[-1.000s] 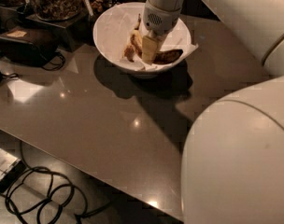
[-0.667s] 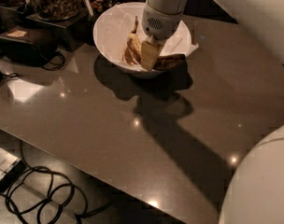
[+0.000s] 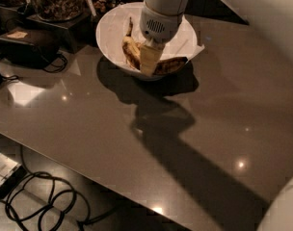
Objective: Pick banana from white bowl
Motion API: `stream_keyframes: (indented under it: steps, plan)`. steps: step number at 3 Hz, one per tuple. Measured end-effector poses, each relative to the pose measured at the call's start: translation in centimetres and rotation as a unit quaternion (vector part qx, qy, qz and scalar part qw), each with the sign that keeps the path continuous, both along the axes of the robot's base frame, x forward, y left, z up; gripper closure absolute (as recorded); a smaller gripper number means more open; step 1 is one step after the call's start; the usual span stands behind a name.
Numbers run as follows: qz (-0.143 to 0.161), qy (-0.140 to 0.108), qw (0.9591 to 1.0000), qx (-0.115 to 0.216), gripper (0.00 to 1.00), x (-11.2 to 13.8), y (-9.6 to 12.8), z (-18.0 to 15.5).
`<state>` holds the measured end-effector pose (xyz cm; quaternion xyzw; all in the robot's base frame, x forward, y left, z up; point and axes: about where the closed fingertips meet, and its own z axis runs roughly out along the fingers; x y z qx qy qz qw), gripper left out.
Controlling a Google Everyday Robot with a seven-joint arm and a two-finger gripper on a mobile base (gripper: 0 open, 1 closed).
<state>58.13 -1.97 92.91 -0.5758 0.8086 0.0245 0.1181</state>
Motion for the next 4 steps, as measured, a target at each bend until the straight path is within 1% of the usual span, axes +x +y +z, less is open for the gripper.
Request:
stream_keyframes:
  steps: [1, 2, 3, 4]
  plan:
    - [0.048, -0.012, 0.9986, -0.016, 1.00, -2.9, 1.7, 1.2]
    - [0.049, -0.012, 0.9986, -0.016, 1.00, -2.9, 1.8, 1.2]
    - [0.067, -0.010, 0.9976, -0.017, 1.00, -5.2, 3.0, 1.5]
    - [0.085, -0.001, 0.9961, -0.021, 1.00, -7.4, 4.4, 1.4]
